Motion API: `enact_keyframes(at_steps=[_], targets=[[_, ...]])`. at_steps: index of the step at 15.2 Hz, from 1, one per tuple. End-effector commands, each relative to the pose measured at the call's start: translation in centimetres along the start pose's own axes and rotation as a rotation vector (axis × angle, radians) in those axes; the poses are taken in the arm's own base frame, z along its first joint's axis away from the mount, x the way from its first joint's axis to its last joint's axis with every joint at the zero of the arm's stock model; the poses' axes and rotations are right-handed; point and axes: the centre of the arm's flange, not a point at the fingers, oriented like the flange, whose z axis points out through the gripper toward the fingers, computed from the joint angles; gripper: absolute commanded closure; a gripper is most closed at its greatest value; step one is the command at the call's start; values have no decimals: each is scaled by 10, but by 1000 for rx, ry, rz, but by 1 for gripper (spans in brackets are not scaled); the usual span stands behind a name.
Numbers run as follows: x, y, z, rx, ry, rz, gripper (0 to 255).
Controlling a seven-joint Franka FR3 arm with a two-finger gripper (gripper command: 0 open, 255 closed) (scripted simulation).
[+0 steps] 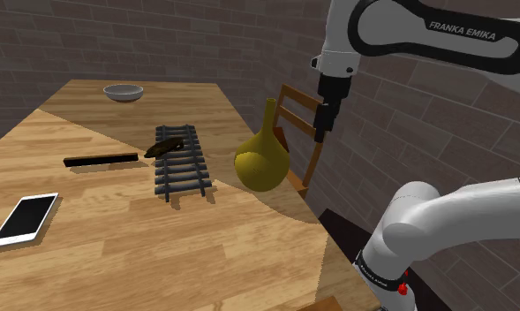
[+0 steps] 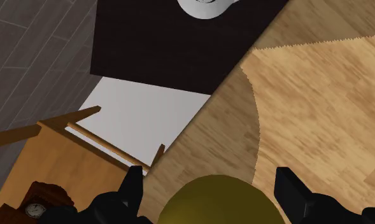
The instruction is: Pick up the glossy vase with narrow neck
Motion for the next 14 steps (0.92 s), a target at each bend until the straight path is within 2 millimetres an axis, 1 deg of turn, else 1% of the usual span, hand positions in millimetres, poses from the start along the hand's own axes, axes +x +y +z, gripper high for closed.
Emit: enact_keyframes(at_steps=[1,7,14], targets=[[0,0,0,0,0,0,0],[54,-15,-36,5,96,45,0],[112,-30,-84,10,208,97,0]])
